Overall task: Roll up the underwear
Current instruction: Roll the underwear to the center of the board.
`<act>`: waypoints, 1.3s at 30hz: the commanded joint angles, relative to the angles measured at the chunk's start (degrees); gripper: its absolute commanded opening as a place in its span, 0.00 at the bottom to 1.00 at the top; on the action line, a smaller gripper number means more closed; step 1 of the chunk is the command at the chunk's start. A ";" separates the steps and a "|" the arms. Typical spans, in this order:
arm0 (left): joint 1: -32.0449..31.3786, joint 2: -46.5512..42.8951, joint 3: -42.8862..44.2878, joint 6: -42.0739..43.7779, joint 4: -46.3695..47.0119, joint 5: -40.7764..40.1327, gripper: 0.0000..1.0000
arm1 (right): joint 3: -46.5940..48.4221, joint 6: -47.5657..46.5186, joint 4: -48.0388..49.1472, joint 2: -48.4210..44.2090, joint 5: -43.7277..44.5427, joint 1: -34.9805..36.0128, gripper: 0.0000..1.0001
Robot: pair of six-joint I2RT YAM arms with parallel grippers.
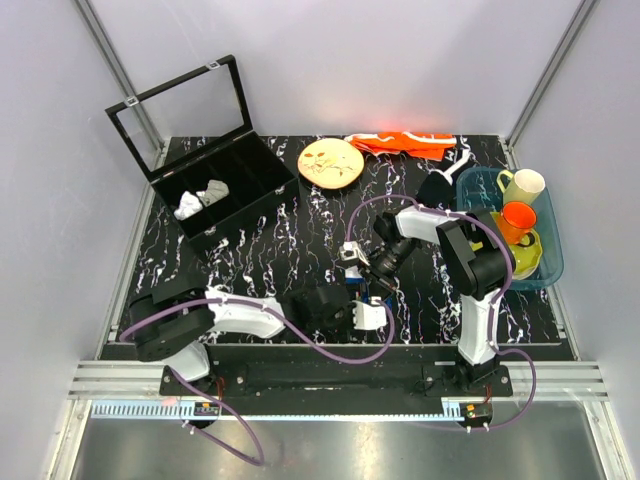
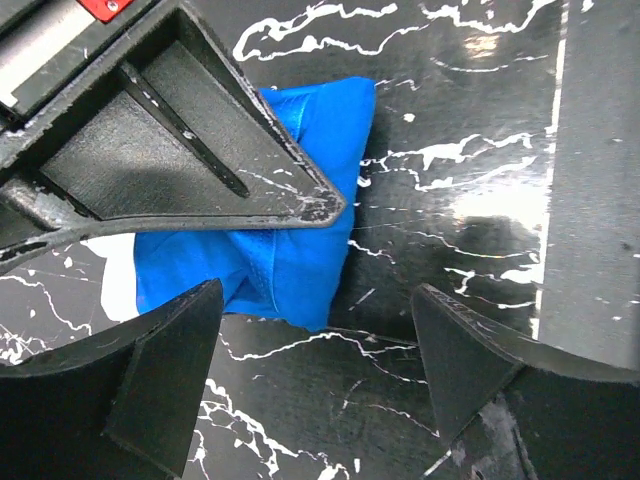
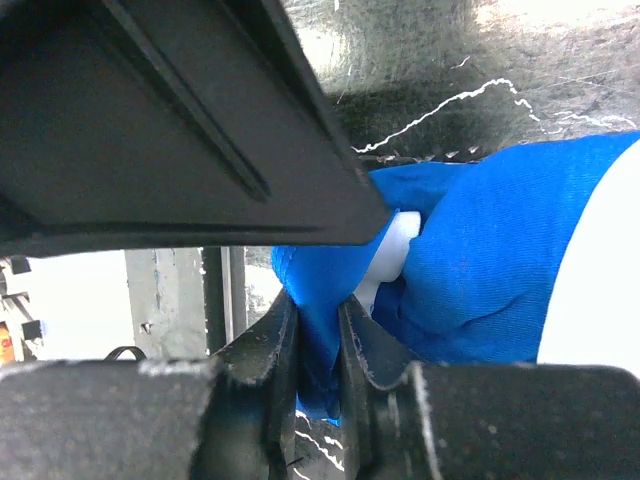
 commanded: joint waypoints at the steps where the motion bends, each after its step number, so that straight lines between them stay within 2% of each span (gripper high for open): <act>1: -0.18 2.18 3.63 4.14 1.75 -6.04 0.81 | -0.23 0.59 -1.76 1.48 2.82 0.02 0.21; 3: -0.27 3.41 4.77 4.15 1.67 -5.96 0.80 | -0.23 0.51 -1.76 1.48 2.82 0.02 0.22; 6: -0.27 5.77 7.31 3.71 0.00 -5.08 0.73 | -0.23 0.51 -1.76 1.56 2.82 0.02 0.22; 8: -0.35 6.83 8.29 3.18 -2.19 -4.21 0.63 | -0.23 0.42 -1.67 1.48 2.73 -0.07 0.22; 10: -0.35 7.54 8.82 2.39 -3.60 -2.28 0.51 | -0.23 0.77 -1.50 1.39 2.73 0.02 0.23; 11: -0.27 7.54 8.82 1.96 -4.04 -1.40 0.37 | -0.23 1.21 -1.24 1.39 2.73 -0.15 0.23; 14: -0.27 7.45 8.65 0.37 -6.15 2.82 0.16 | -0.23 3.93 1.13 0.43 3.25 -0.94 0.26; 16: -0.09 7.54 8.21 -1.73 -6.94 4.58 0.11 | -0.41 6.47 3.68 -1.42 4.48 -2.00 0.31; 18: 1.22 7.54 7.33 -4.88 -6.95 7.12 0.09 | -0.85 7.88 5.70 -4.13 5.72 -3.49 0.35; 22: 6.05 7.72 5.40 -10.61 -5.01 17.56 0.09 | -1.29 9.38 7.82 -9.76 5.81 -11.02 0.44; 29: 15.89 13.16 8.64 -16.59 -8.17 32.69 0.09 | -3.22 10.35 11.59 -21.70 5.45 -21.24 0.46; 31: 17.83 16.23 11.18 -18.43 -10.63 38.91 0.11 | -6.20 7.99 13.52 -25.57 5.63 -21.51 0.46; 32: 19.84 17.64 12.67 -19.05 -11.86 41.82 0.12 | -7.78 6.06 14.66 -30.47 4.07 -21.51 0.47; 33: 20.82 21.04 14.51 -20.36 -15.61 46.29 0.12 | -11.45 0.82 15.28 -33.21 2.57 -21.51 0.48; 35: 23.10 23.96 19.18 -21.16 -18.27 50.18 0.12 | -15.94 -5.00 18.26 -42.06 -2.68 -21.43 0.57; 36: 23.55 25.37 20.24 -21.69 -21.50 52.12 0.13 | -21.10 -11.21 19.58 -45.16 -4.28 -21.25 0.76; 38: 24.86 28.62 23.49 -23.09 -23.37 53.45 0.15 | -26.31 -15.30 25.27 -52.97 -6.57 -20.46 0.91; 39: 25.22 29.68 24.46 -24.84 -24.25 54.50 0.16 | -27.73 -20.19 24.09 -53.45 -6.85 -19.41 0.94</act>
